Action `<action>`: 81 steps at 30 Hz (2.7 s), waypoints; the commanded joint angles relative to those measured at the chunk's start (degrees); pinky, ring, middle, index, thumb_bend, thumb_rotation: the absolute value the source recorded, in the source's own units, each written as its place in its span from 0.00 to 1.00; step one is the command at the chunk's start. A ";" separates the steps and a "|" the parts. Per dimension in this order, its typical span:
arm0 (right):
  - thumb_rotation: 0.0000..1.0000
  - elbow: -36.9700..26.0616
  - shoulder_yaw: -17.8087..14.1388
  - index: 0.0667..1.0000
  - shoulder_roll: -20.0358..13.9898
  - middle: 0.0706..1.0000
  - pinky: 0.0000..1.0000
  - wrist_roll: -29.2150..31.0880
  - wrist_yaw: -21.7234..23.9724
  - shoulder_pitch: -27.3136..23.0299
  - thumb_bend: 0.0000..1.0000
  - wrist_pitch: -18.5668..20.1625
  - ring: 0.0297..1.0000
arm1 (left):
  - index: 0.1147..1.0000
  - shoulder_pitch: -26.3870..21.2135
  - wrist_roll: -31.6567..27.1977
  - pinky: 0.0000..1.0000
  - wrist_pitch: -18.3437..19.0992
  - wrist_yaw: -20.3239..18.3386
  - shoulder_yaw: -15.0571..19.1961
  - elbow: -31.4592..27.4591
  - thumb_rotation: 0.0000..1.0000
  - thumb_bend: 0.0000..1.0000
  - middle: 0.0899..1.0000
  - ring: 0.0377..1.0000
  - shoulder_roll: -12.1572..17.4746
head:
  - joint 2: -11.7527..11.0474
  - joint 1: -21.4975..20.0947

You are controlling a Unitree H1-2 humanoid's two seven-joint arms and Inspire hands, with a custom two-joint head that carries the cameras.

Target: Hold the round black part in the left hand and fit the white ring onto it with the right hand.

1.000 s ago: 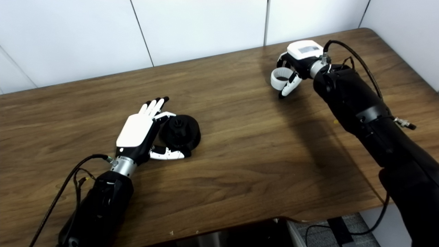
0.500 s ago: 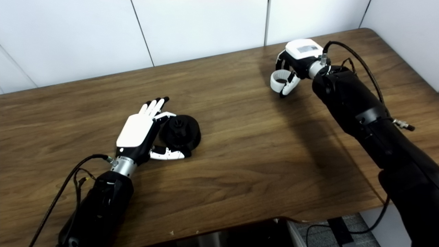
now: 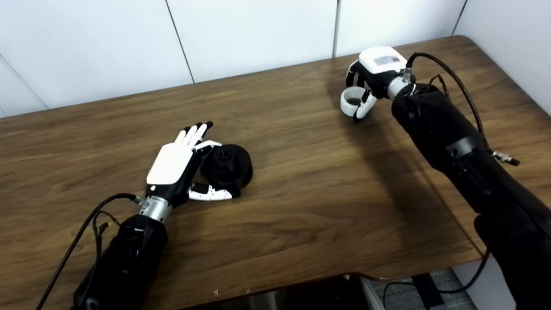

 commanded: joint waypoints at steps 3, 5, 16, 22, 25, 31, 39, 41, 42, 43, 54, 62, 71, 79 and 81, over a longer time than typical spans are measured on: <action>0.01 0.26 -0.57 0.52 -1.74 0.42 0.83 -0.49 -1.27 0.36 0.53 0.05 0.66 | 0.63 1.94 2.55 1.00 0.68 -3.63 -1.27 1.44 0.46 1.00 1.00 1.00 2.25 | 0.04 -0.10; 0.01 0.40 -0.51 0.50 -1.73 0.42 0.82 -0.41 -2.05 0.45 0.53 -0.27 0.66 | 0.62 1.93 2.71 1.00 0.40 -3.26 -1.33 1.51 0.46 1.00 1.00 1.00 2.30 | 0.07 -0.14; 0.01 -1.77 -1.58 0.50 -2.70 0.41 0.86 0.14 -3.15 0.73 0.52 -0.66 0.67 | 0.62 1.81 2.76 1.00 0.45 -3.20 -1.40 1.79 0.47 1.00 1.00 1.00 2.18 | -0.03 -0.21; 0.01 -6.68 -2.65 0.49 -4.35 0.42 0.91 -0.35 -0.58 -0.04 0.52 0.41 0.70 | 0.62 1.76 2.68 1.00 0.57 -3.31 -1.39 1.95 0.47 1.00 1.00 1.00 2.06 | -0.12 -0.45; 0.01 -9.13 -3.02 0.49 -4.92 0.42 0.93 -1.08 1.26 -0.68 0.52 1.24 0.71 | 0.62 1.67 2.59 1.00 0.06 -2.74 -1.36 2.35 0.46 1.00 1.00 1.00 2.00 | -0.14 -0.40; 0.01 -10.51 -4.51 0.49 -5.40 0.43 0.91 -1.07 0.97 -1.11 0.53 0.23 0.69 | 0.62 1.59 2.67 1.00 0.40 -2.96 -1.37 2.36 0.46 1.00 1.00 1.00 1.79 | 0.01 -0.05; 0.01 -14.06 -6.00 0.49 -6.28 0.43 0.91 -1.76 3.07 -1.16 0.53 0.87 0.69 | 0.62 1.56 2.64 1.00 0.32 -2.98 -1.39 2.33 0.45 1.00 1.00 1.00 1.77 | -0.04 -0.05; 0.01 -14.86 -6.53 0.49 -6.30 0.42 0.91 -1.83 3.13 -1.22 0.53 0.94 0.69 | 0.62 1.50 2.68 1.00 0.14 -2.76 -1.42 2.58 0.46 1.00 1.00 1.00 1.80 | -0.05 -0.01; 0.01 -15.17 -6.90 0.49 -6.29 0.42 0.90 -1.70 3.09 -1.27 0.53 0.84 0.69 | 0.62 1.50 2.62 1.00 0.14 -2.78 -1.39 2.61 0.46 1.00 1.00 1.00 1.79 | -0.05 -0.01; 0.01 -15.44 -7.23 0.49 -6.28 0.42 0.90 -1.57 3.19 -1.30 0.53 0.74 0.69 | 0.62 1.50 2.56 1.00 0.14 -2.78 -1.35 2.62 0.46 1.00 1.00 1.00 1.77 | -0.05 -0.01; 0.01 -17.24 -8.17 0.48 -6.96 0.43 0.93 -1.44 5.71 -1.24 0.53 -0.77 0.69 | 0.62 1.19 3.15 1.00 0.64 -2.82 -1.72 3.03 0.45 1.00 1.00 1.00 1.28 | 0.08 4.28; 0.01 -14.79 -8.95 0.49 -7.10 0.42 0.88 -0.12 1.89 -0.27 0.53 -4.82 0.66 | 0.62 0.83 3.86 1.00 1.96 -3.08 -2.53 3.14 0.47 1.00 1.00 1.00 0.16 | 0.41 9.15; 0.00 -15.02 -8.67 0.46 -7.47 0.44 0.87 -1.18 2.03 -0.19 0.53 -5.73 0.66 | 0.62 0.73 3.97 1.00 2.51 -2.89 -2.94 2.94 0.46 1.00 1.00 1.00 -0.20 | 0.57 9.21; 0.01 -19.39 -9.54 0.49 -6.28 0.42 0.88 1.28 2.43 1.77 0.53 -6.46 0.66 | 0.62 0.69 3.86 1.00 2.92 -3.28 -2.95 2.89 0.46 1.00 1.00 1.00 -0.27 | 0.67 9.30; 0.01 -20.91 -9.48 0.49 -5.96 0.42 0.88 1.33 2.70 2.15 0.53 -6.34 0.67 | 0.62 0.61 3.80 1.00 2.69 -3.08 -2.94 3.06 0.46 1.00 1.00 1.00 -0.22 | 0.64 9.15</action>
